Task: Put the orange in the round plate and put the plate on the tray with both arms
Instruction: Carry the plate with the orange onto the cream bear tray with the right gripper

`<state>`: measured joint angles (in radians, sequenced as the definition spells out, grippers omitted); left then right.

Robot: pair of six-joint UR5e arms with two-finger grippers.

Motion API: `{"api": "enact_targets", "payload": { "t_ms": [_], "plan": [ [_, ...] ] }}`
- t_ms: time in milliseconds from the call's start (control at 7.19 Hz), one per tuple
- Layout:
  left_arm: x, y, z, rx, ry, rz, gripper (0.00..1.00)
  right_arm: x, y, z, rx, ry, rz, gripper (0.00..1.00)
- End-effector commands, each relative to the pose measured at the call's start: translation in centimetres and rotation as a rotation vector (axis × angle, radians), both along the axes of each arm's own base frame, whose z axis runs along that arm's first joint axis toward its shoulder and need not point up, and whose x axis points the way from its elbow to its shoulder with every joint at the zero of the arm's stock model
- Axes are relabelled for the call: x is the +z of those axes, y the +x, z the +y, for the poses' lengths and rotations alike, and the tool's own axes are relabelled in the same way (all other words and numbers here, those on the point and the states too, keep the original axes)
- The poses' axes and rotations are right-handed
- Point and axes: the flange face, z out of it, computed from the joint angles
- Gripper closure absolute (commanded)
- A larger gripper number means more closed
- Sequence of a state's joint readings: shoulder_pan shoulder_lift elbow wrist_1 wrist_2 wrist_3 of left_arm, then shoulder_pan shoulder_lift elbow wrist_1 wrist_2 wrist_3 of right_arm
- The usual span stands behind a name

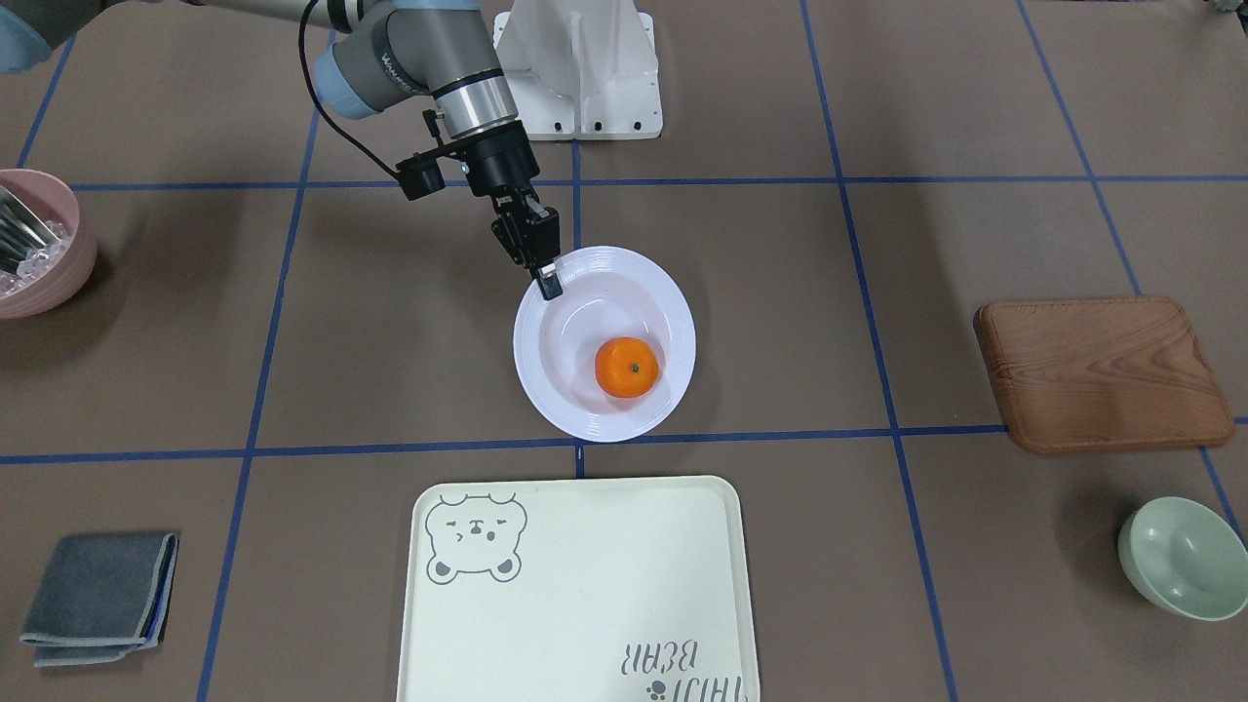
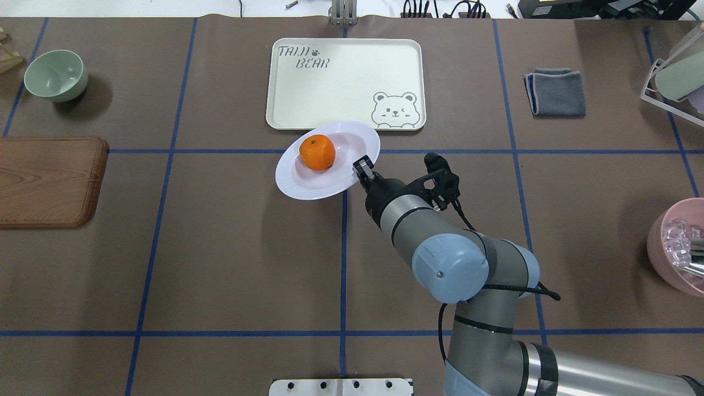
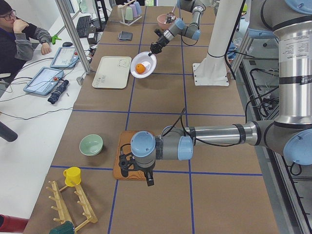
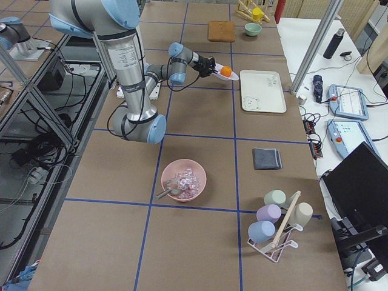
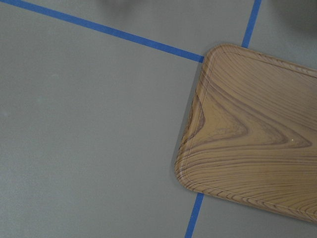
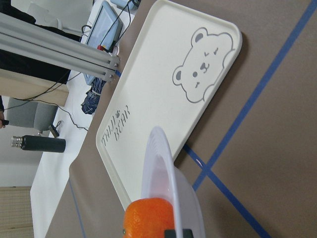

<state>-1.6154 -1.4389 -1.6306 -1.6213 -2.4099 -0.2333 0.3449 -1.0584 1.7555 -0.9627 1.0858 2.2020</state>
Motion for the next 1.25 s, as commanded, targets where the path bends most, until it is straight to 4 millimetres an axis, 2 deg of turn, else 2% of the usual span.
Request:
{"api": "enact_targets", "payload": {
  "t_ms": [0,139,278,418,557,835,974,1113],
  "plan": [
    [0.0,0.0,0.0,0.0,0.003,0.0,0.02,0.2,3.1,-5.6,0.04,-0.048,-0.026,1.0],
    [-0.1,0.0,0.0,-0.002,0.009,0.0,0.02,-0.7,1.1,-9.9,0.061,-0.066,-0.008,1.0],
    [-0.1,0.0,0.0,-0.002,0.009,0.0,0.02,-0.3,-1.8,-13.8,0.074,-0.065,-0.024,1.0],
    [0.0,0.0,0.0,-0.002,0.007,0.0,0.02,1.6,-3.0,-16.5,0.083,-0.058,-0.045,1.0],
    [-0.1,0.0,0.0,-0.002,0.009,0.0,0.02,2.1,-3.9,-19.1,0.085,-0.075,-0.029,1.0],
    [-0.1,0.0,0.0,-0.002,0.009,0.0,0.02,5.8,-5.4,-21.3,0.101,-0.072,-0.03,1.0],
    [-0.2,0.0,-0.1,-0.002,0.012,-0.001,0.02,5.2,-6.0,-22.4,0.114,-0.076,-0.023,1.0],
    [-0.2,0.0,-0.1,-0.002,0.013,-0.001,0.02,5.4,-5.9,-22.5,0.125,-0.075,-0.015,1.0]
  ]
}}
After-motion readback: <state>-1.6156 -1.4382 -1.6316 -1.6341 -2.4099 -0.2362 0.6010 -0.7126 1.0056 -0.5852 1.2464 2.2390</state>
